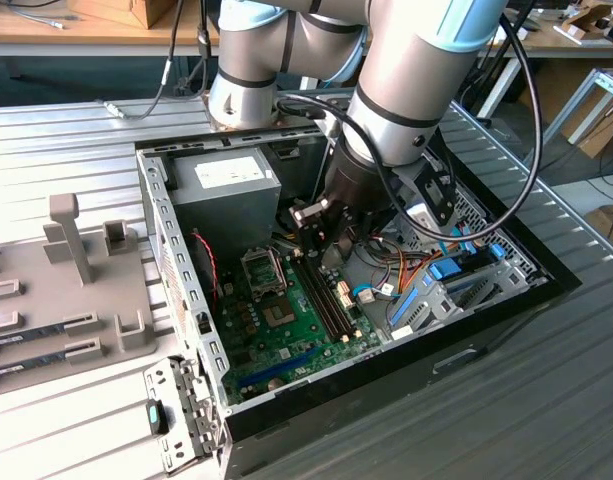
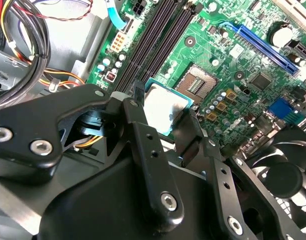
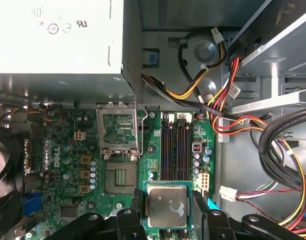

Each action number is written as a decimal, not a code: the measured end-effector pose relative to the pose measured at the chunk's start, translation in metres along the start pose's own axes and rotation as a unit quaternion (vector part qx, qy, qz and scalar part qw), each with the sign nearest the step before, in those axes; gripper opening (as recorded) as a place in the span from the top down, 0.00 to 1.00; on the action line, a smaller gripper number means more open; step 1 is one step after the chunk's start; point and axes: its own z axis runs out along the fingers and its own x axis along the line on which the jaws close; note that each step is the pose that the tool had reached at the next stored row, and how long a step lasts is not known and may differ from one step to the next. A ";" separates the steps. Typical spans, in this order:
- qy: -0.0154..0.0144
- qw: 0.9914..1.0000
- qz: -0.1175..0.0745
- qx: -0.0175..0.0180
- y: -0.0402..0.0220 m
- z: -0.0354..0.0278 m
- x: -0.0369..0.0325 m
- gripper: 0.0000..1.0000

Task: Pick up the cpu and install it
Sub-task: 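Pick up the cpu and move it towards the insertion slot, then place the cpu into insertion slot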

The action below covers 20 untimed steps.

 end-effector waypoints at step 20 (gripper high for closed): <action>0.000 0.999 -0.013 -0.030 -0.0012 0.0196 0.0241 0.53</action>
